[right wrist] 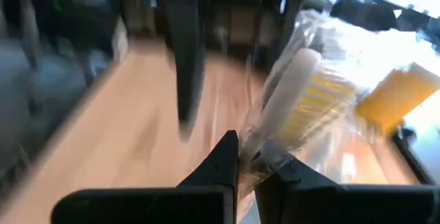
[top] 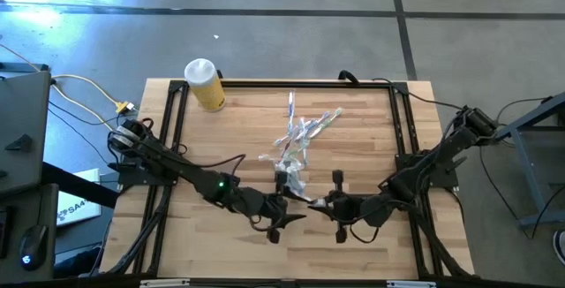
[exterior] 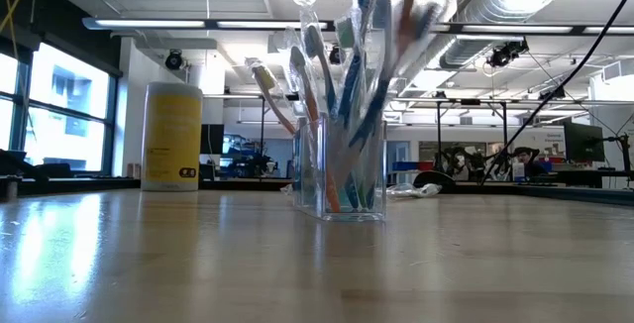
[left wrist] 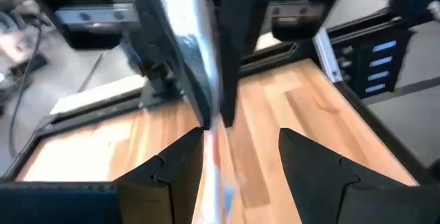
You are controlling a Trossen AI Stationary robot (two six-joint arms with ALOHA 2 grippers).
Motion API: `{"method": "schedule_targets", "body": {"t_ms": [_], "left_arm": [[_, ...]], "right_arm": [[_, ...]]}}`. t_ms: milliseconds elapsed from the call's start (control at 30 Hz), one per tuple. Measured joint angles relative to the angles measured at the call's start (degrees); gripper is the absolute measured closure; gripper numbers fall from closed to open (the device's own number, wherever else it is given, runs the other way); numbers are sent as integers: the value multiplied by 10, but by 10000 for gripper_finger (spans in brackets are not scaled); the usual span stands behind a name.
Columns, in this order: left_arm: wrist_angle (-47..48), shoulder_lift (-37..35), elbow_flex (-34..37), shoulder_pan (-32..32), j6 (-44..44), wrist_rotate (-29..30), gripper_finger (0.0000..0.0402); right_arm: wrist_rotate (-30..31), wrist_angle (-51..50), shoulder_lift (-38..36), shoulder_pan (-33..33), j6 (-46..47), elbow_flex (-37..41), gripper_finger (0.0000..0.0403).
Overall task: Pick & Place toothbrushing station
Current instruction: Put the orange toothbrush into the transparent organizer
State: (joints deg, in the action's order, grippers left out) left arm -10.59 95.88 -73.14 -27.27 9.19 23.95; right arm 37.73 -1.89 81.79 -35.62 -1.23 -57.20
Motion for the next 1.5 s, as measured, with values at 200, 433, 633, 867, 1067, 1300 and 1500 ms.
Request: {"method": "schedule_targets", "body": {"t_ms": [200,433,633,867,1067,1300,1500], "left_arm": [[34,-21,-7,-2,-20,35,218],[-19,-24,-5,-1,-4,31,218],[-35,-22,-4,25,-19,15,218],[-32,-15,-4,72,-99,-74,218],[-48,-10,-3,82,-110,-134,218],[-69,3,-3,82,-110,-142,218],[-71,10,-3,89,-108,-141,218]], "right_arm": [[21,-59,2,1,38,4,390],[16,-60,3,2,45,2,390],[1,-43,2,2,27,2,390],[-5,-37,2,6,26,2,390],[-4,-34,2,8,17,2,390],[-5,-34,2,19,17,1,390],[-6,-30,2,21,16,1,390]]}}
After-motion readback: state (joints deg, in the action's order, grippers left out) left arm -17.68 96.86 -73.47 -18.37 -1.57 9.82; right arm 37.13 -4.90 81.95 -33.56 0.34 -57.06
